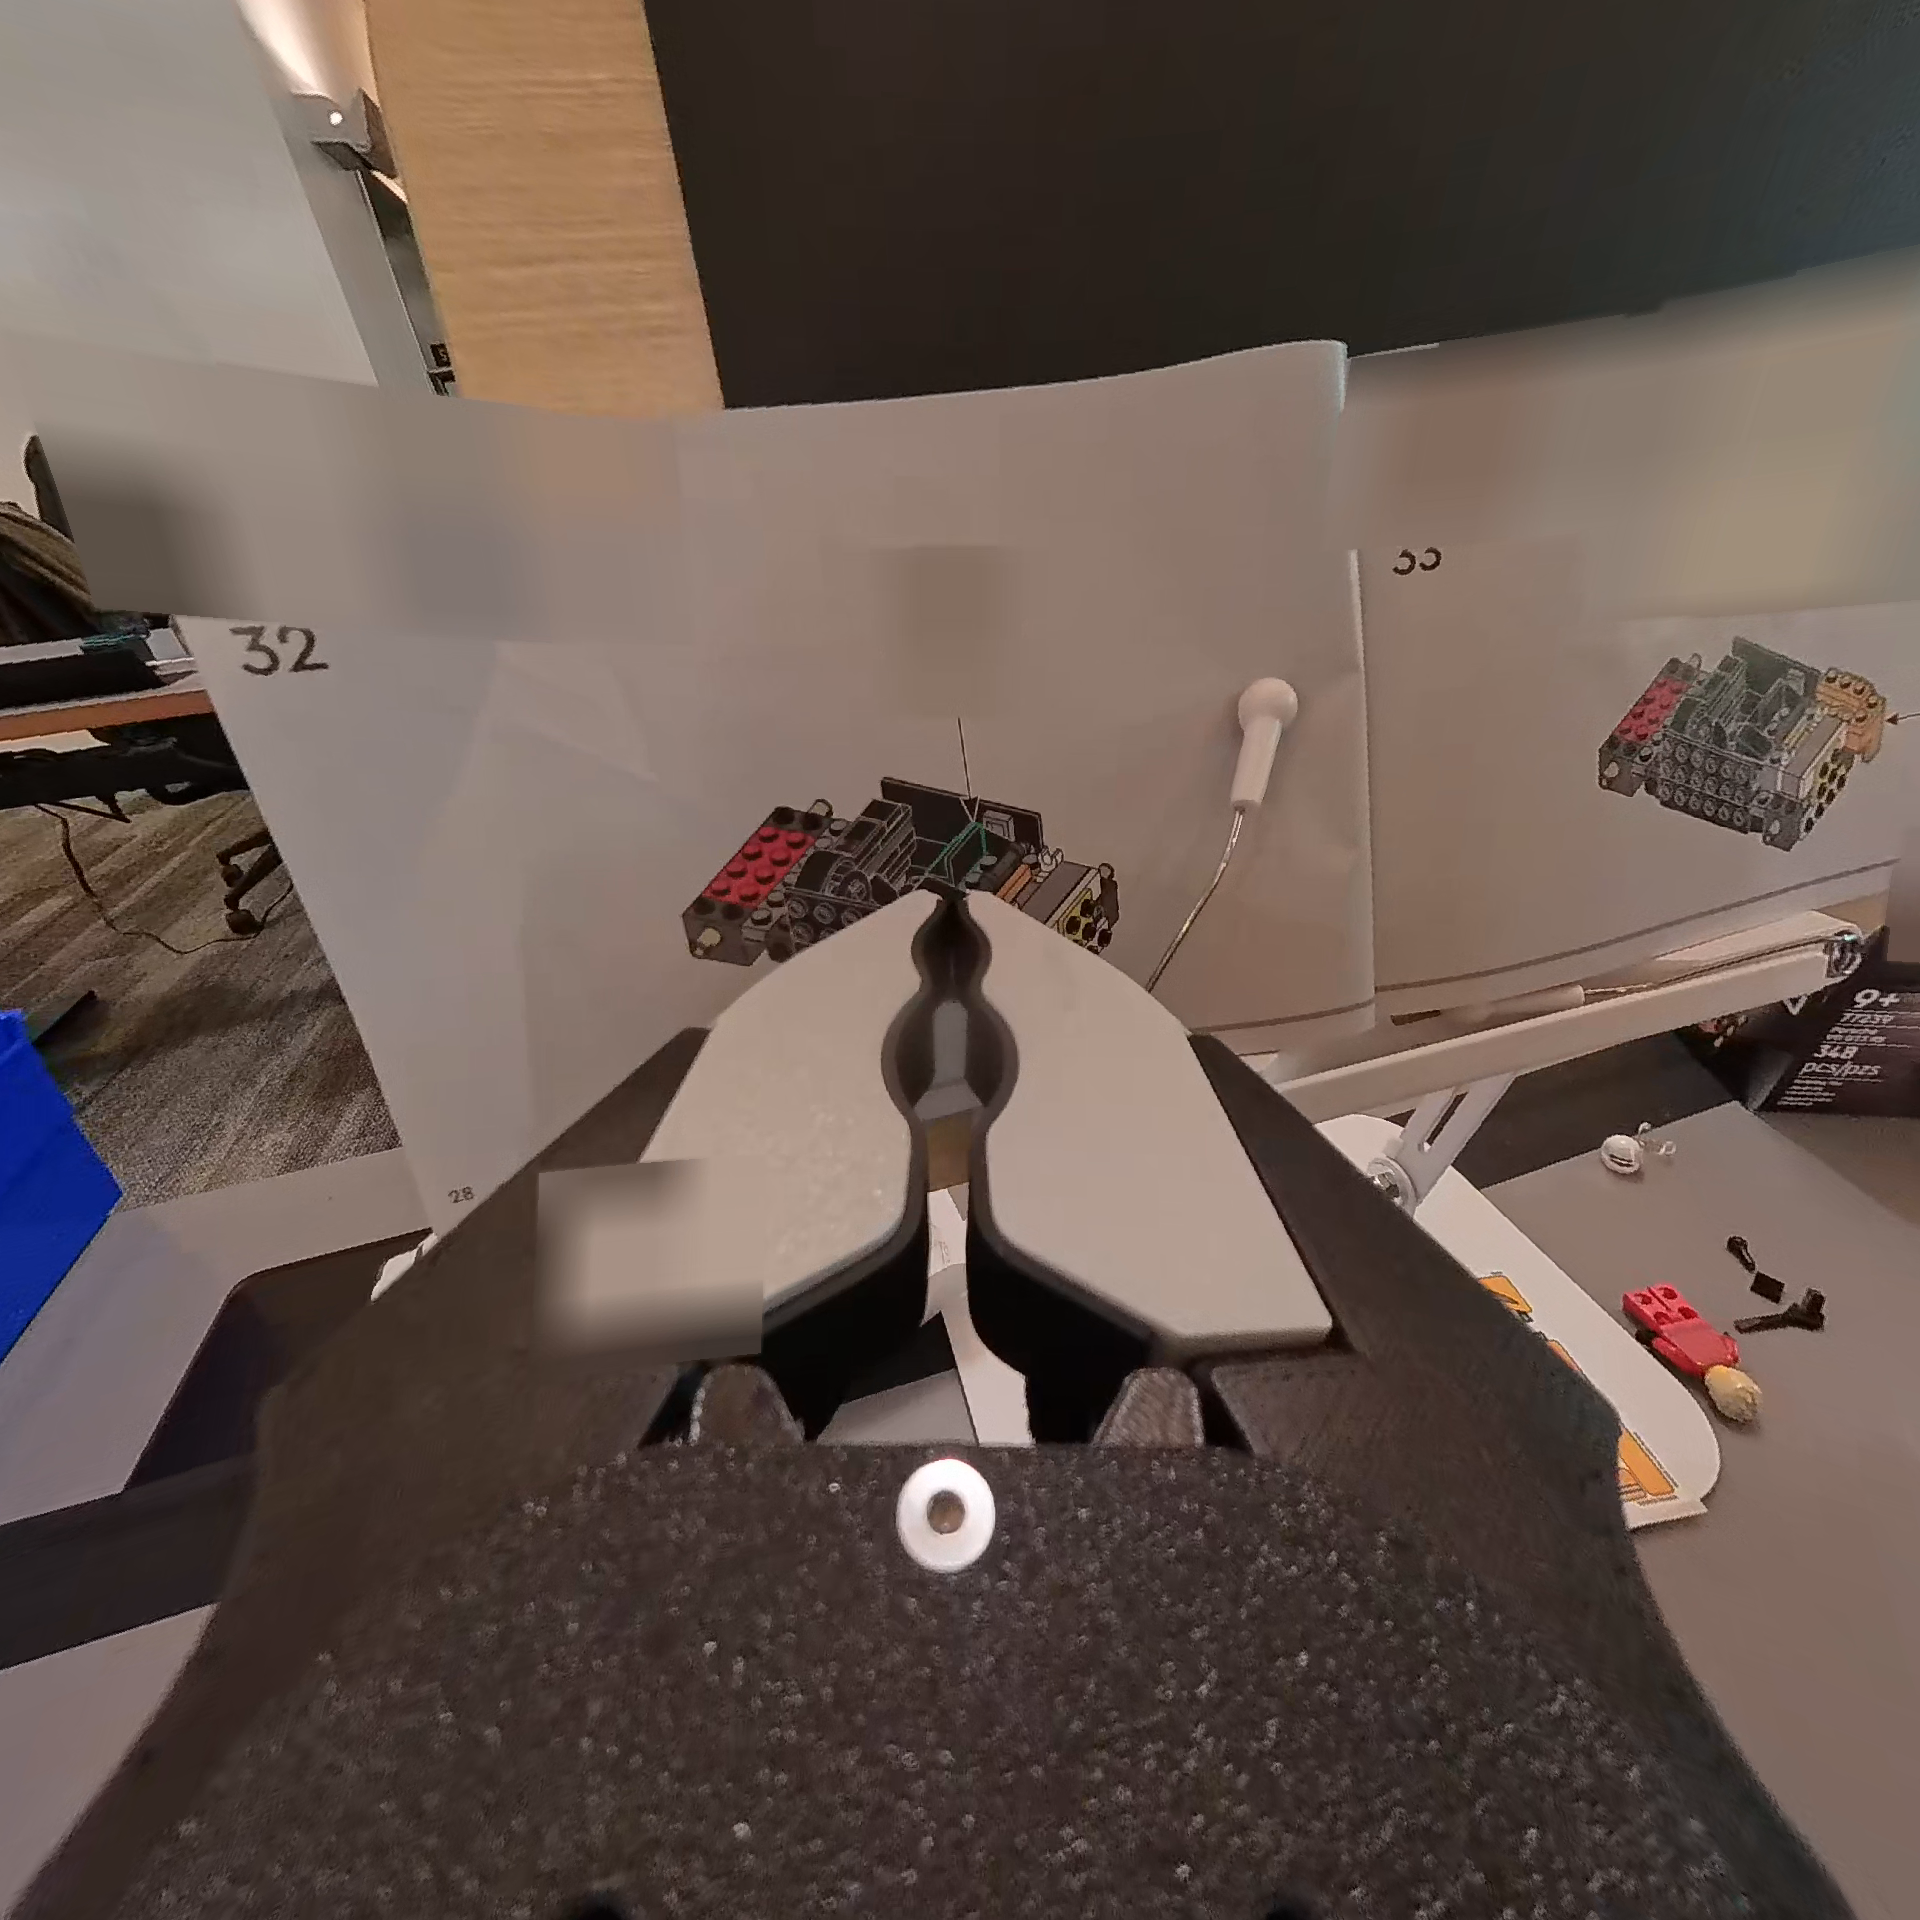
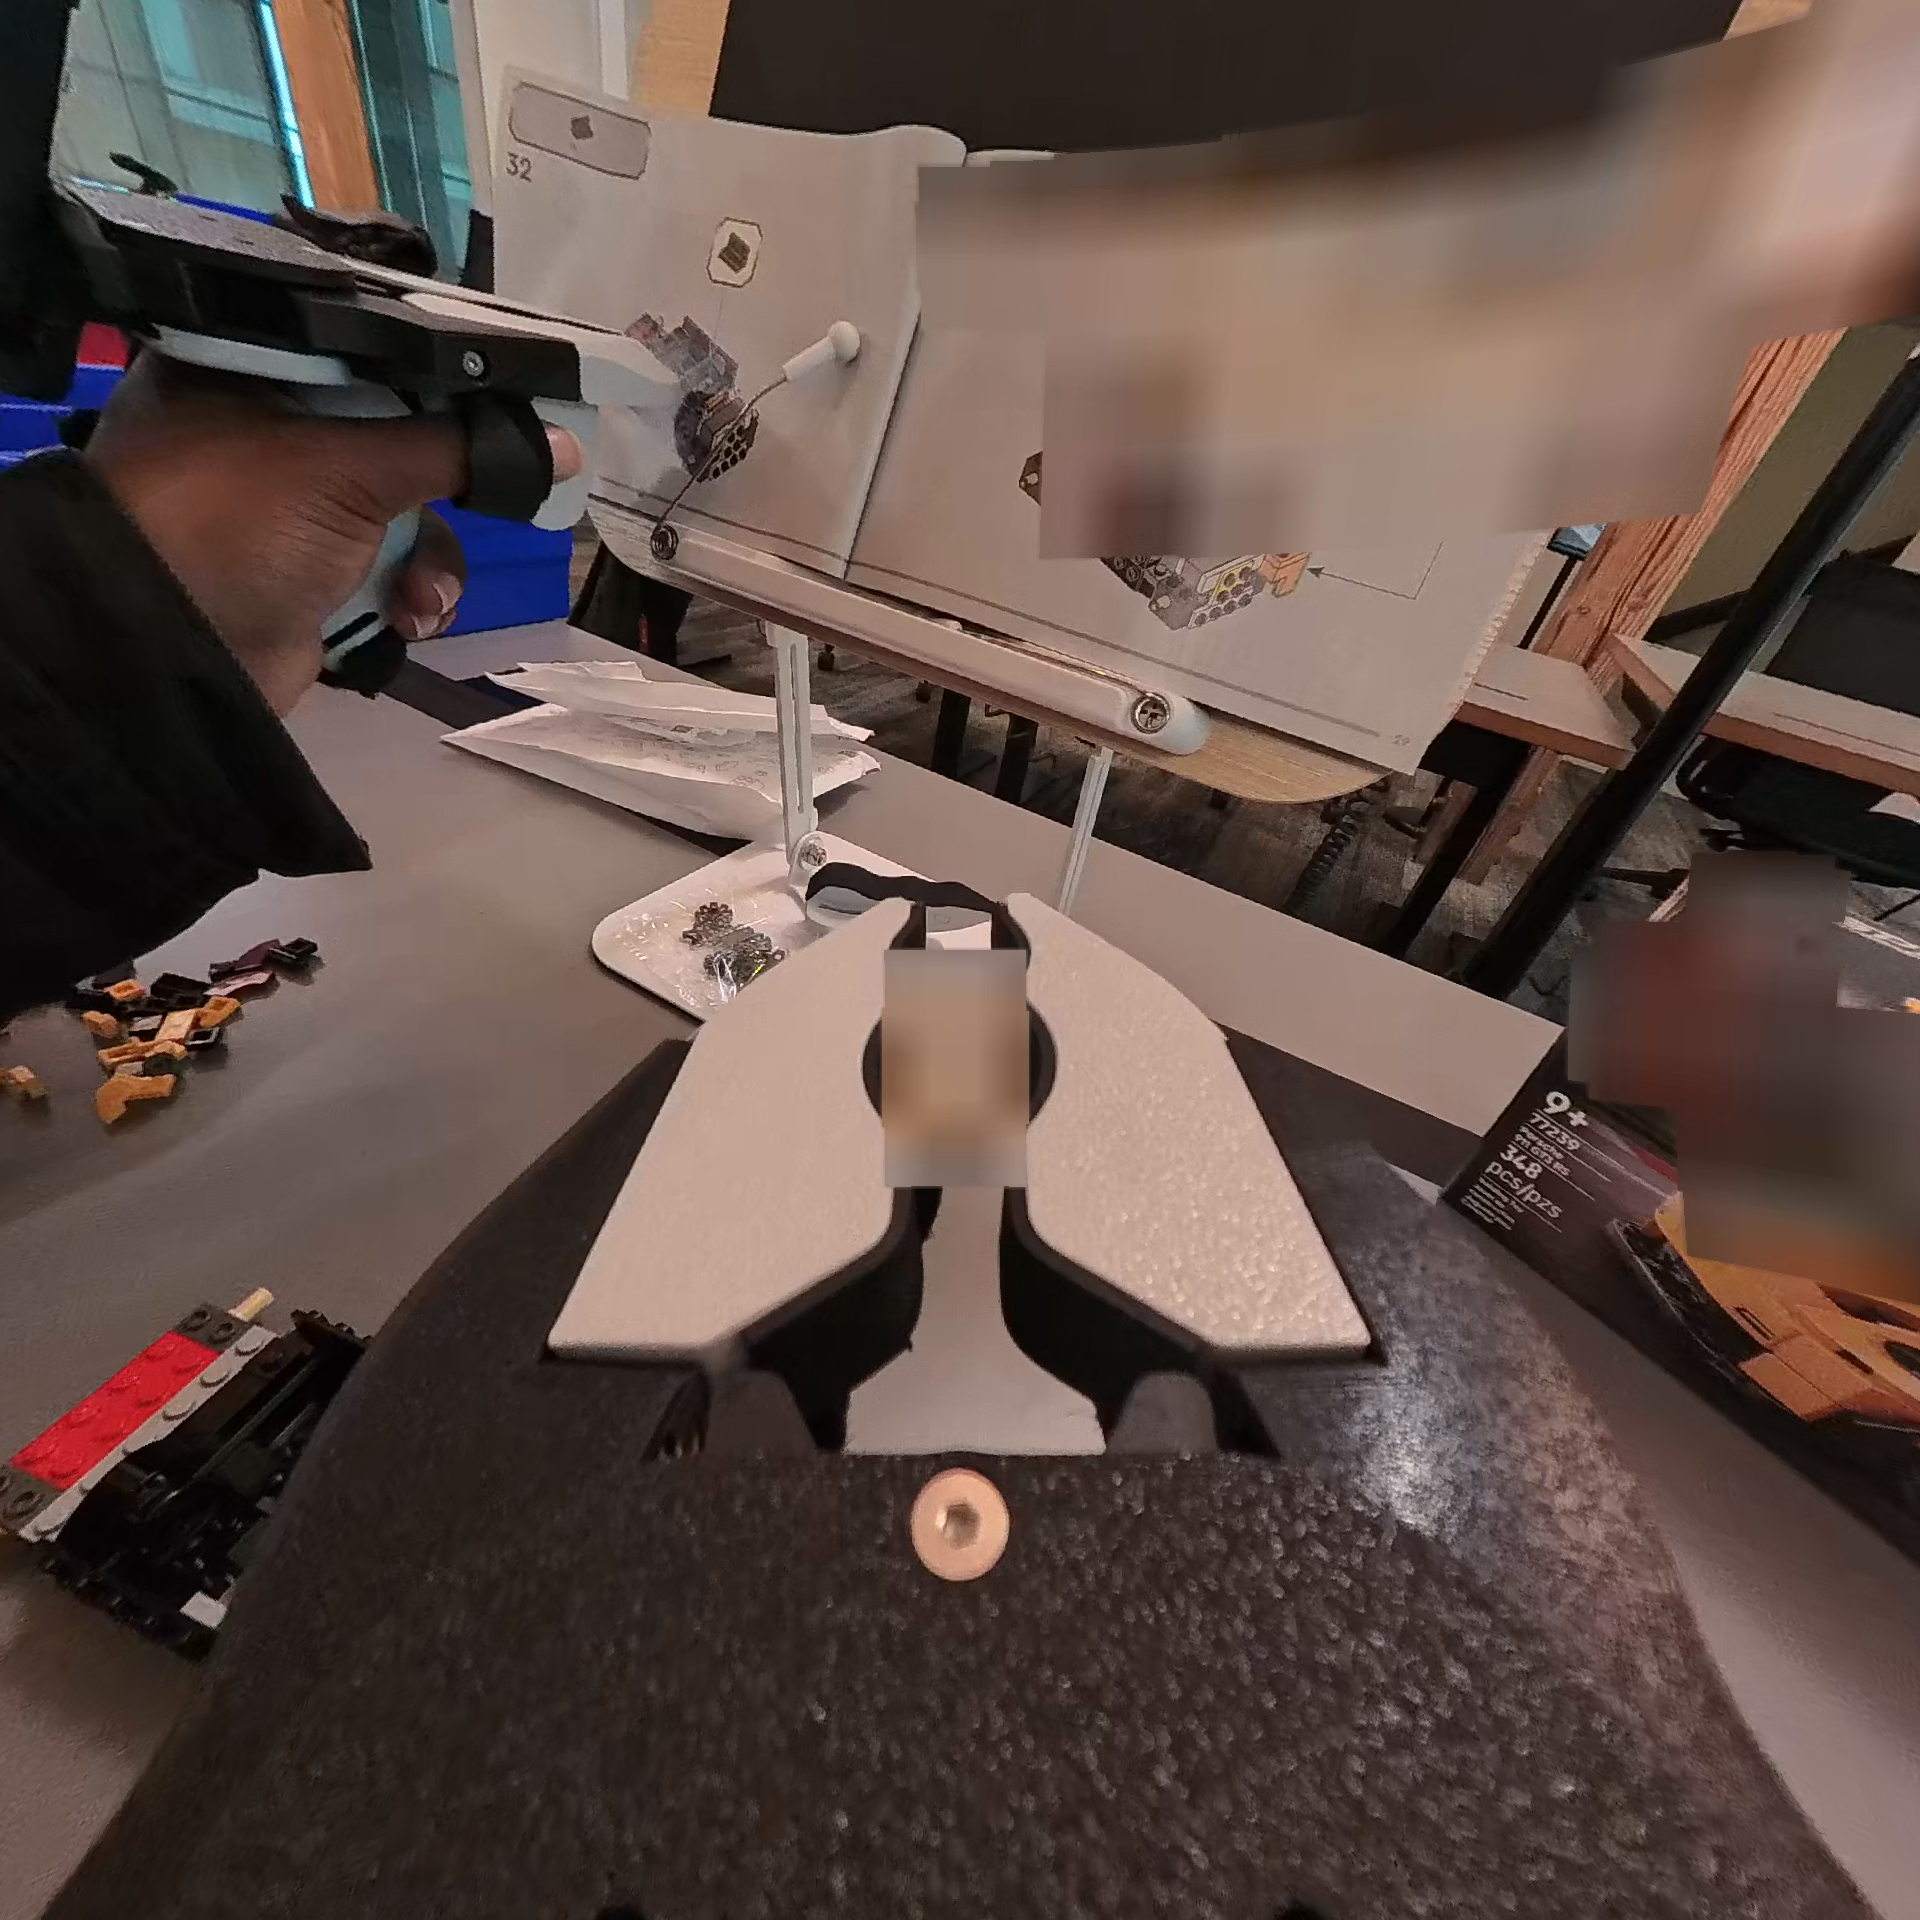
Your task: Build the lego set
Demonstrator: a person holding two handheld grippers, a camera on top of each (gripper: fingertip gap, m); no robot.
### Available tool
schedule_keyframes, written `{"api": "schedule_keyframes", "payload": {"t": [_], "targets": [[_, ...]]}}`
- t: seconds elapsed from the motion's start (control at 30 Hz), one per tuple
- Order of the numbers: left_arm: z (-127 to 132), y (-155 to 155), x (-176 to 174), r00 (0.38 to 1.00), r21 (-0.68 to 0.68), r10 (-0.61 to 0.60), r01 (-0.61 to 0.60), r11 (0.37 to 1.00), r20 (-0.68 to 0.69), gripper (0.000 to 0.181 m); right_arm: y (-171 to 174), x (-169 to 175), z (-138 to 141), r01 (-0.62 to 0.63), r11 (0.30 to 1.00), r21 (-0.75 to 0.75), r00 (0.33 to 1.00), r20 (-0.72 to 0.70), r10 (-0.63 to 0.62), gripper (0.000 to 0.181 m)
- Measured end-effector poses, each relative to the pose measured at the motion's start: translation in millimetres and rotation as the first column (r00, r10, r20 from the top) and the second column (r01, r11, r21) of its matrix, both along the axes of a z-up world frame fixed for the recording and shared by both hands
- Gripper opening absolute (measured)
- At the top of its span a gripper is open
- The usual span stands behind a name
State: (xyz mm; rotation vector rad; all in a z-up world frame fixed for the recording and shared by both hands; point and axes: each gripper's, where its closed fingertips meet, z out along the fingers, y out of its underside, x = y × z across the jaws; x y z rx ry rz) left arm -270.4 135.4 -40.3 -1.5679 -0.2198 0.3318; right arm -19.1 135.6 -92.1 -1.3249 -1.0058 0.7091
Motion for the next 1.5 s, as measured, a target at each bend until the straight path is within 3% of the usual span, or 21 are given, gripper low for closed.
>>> {"api": "schedule_keyframes", "payload": {"t": [0.17,0.43,0.83,1.03,1.27,1.5], "targets": [[-0.7,1.0,1.2,1.000,-0.004,-0.015,0.015,1.000,0.005,0.000,-1.1,-1.0,-1.6,-0.006,1.000,-0.002,1.000,0.003,0.006,0.012],[7.4,-7.3,27.0,0.990,0.001,-0.138,0.138,0.990,0.003,0.000,-5.8,0.5,2.5,-0.034,0.999,0.019,0.999,-0.015,0.034,0.010],[-6.9,-49.6,45.2,0.990,-0.033,-0.137,0.137,0.990,-0.009,0.000,18.7,15.2,-6.9,0.033,0.999,-0.038,0.999,-0.034,-0.034,0.014],[-11.1,-80.1,53.6,0.990,-0.057,-0.141,0.140,0.989,-0.012,0.000,18.2,17.6,-4.9,0.046,0.999,-0.015,0.998,-0.037,-0.047,0.002],[-29.6,-160.6,24.6,0.998,-0.110,-0.047,0.050,0.993,0.029,0.000,12.8,25.5,8.8,0.039,0.999,0.016,0.998,-0.043,-0.038,0.000],[-42.1,-308.3,-85.3,0.964,-0.288,0.264,-0.252,0.924,0.004,0.017,11.5,33.2,8.9,0.001,1.000,-0.013,0.998,-0.056,-0.002,0.000]]}}
